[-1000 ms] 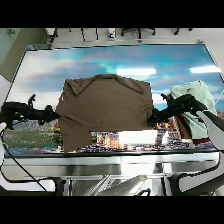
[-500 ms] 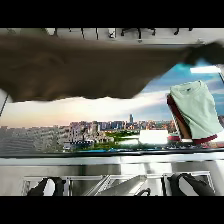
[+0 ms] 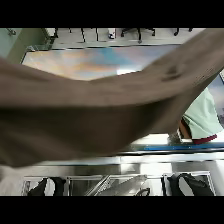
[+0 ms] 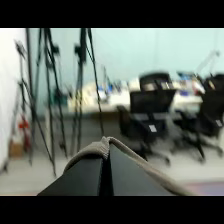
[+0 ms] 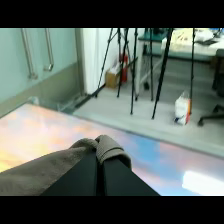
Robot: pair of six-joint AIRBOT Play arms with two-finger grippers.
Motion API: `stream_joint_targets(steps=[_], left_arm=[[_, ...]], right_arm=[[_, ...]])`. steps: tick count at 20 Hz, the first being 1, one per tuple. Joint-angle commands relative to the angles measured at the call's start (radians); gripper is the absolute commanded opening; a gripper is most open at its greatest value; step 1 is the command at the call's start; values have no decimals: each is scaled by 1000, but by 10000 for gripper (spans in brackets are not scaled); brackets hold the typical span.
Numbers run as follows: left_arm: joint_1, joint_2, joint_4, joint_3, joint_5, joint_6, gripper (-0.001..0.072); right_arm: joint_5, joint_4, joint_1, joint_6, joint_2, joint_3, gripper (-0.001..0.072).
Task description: Fold the shirts.
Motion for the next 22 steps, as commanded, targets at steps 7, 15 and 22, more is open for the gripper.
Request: stream_joint_targets(steps=[7,15,22], left_arm=[[-378,-438,289,-497,73,21,17],[-351,-1117,323,-275,-18,-32,16],[-401,-1283,256,103,16,-104,16]], right_arm=[[164,-104,221,15,-370,-434,23],[484,10,207,14,-892,-432,23],[524,-5,189,14,-990,-307,23]])
